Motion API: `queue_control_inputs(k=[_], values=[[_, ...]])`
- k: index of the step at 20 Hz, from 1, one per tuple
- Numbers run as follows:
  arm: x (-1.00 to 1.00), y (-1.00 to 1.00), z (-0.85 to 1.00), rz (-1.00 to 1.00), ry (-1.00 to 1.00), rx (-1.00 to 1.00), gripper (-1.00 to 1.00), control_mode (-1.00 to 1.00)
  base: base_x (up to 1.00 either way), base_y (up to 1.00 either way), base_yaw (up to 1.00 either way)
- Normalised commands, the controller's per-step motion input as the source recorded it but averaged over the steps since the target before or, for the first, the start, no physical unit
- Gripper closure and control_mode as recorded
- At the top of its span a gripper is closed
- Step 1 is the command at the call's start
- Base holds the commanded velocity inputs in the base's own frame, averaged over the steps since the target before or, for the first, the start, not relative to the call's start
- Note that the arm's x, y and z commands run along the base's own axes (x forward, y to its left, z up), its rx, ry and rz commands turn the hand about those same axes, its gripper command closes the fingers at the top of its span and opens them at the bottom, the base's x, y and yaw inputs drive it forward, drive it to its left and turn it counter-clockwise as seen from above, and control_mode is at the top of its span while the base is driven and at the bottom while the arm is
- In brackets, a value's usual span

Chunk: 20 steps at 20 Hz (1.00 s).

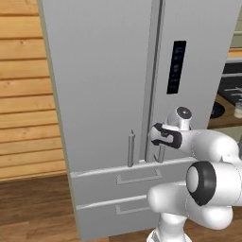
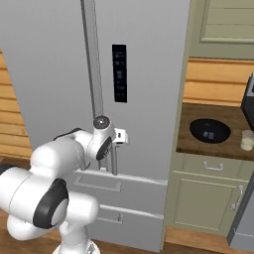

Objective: Grab a lemon wedge from the fridge and one ice cube from the ice bowl, and put them in the glass of lemonade.

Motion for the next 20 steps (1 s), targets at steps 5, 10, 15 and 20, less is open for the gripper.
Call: queue_control_inputs(k=[5, 10, 15, 20], values=[[0.01, -0.02, -0.04, 0.0, 0.0, 0.0, 1.0, -1.0, 0.0, 0.0, 0.0], [0.0, -0.32, -0.04, 0.0, 0.0, 0.0, 1.0, -1.0, 0.0, 0.0, 0.0], [-0.28, -0.61, 0.06, -0.01, 0.0, 0.0, 1.0, -1.0, 0.0, 0.0, 0.0], [-0.55, -0.67, 0.05, -0.04, -0.05, 0.0, 1.0, -1.0, 0.0, 0.0, 0.0]])
